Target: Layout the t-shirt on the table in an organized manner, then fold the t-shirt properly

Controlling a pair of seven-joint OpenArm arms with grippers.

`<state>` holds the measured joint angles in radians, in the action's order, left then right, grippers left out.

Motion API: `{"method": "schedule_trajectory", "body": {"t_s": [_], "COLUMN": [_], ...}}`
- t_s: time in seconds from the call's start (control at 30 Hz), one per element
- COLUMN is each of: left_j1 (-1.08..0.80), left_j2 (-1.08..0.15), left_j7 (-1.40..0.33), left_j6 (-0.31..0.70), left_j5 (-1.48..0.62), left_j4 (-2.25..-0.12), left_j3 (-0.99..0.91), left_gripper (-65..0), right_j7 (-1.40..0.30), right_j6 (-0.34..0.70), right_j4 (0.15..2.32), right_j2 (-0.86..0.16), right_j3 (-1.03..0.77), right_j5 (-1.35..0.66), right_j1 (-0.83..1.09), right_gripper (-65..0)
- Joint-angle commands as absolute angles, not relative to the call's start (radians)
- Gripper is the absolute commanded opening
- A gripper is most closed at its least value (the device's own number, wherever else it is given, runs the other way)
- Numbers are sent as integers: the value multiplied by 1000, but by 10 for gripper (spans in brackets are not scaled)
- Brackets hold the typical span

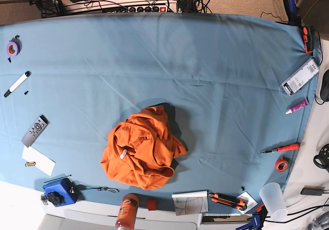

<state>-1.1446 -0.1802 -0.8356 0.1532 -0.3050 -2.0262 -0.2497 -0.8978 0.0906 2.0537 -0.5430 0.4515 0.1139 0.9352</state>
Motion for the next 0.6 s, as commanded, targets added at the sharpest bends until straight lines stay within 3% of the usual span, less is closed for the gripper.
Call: {"method": "schedule_trajectory", "body": {"t_s": [0.0, 0.37, 0.57], "left_j1": [-1172, -1170, -1110], "left_j2": [-183, -183, -183], "left_j7": [-834, -829, -781], "left_j6": [153, 151, 89], "left_j5": [-288, -174, -175], "left_j4": [-2067, -2271, -2293], "left_j3": [-252, -252, -252], "left_gripper": [-650, -650, -650], "right_j7": [-899, -918, -931], "right_j6": [79, 3, -28], "right_j4": [2102, 2324, 2330], "right_j2": [-549, -548, -548], "right_j3": [450, 450, 450], "right_j5": [128, 316, 423], "right_j1": [954, 921, 809], "right_gripper": [-650, -650, -650]}}
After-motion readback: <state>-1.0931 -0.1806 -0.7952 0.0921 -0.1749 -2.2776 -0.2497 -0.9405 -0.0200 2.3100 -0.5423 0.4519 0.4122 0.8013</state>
